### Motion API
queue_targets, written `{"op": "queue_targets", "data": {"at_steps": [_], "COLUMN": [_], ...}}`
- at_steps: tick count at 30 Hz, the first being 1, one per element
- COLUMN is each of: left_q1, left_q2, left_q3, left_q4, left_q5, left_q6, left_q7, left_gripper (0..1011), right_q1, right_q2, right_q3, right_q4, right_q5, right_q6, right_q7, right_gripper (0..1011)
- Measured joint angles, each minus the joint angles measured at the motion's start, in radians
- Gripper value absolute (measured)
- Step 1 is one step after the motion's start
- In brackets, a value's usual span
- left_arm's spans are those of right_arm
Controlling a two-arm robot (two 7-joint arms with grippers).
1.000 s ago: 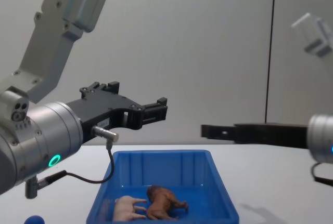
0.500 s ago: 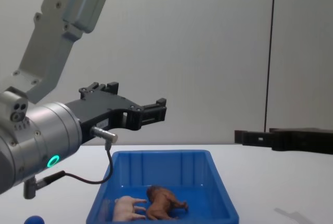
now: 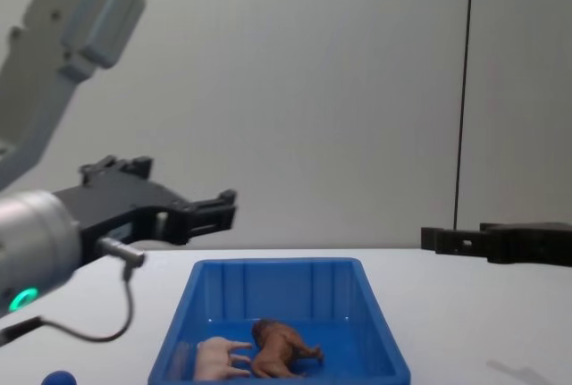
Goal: Pick up the two dolls from the table and place them into the box.
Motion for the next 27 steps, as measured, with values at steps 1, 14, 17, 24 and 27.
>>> {"op": "queue_targets", "data": {"at_steps": [1,14,17,24,27], "left_q1": [0.0,0.142,0.161,0.191,0.199], "left_q2": [0.0,0.128,0.143,0.161,0.161], "left_q3": [0.0,-0.036,-0.042,-0.05,-0.052], "left_q4": [0.0,-0.112,-0.119,-0.115,-0.101], "left_q5": [0.0,-0.057,-0.067,-0.088,-0.101], "left_q6": [0.0,0.084,0.09,0.088,0.079], "left_q7": [0.0,0.123,0.133,0.135,0.13], "left_gripper": [1003,1003,1003,1003,1003], "right_q1": [-0.001,-0.007,-0.008,-0.009,-0.009], "right_q2": [0.001,0.008,0.009,0.01,0.011], "right_q3": [0.001,0.005,0.006,0.006,0.006], "right_q4": [-0.001,-0.007,-0.008,-0.009,-0.009], "right_q5": [0.0,0.003,0.003,0.004,0.004], "right_q6": [0.0,0.0,0.0,0.0,0.0], "right_q7": [0.0,0.001,0.001,0.001,0.001], "right_gripper": [1001,1001,1001,1001,1001]}}
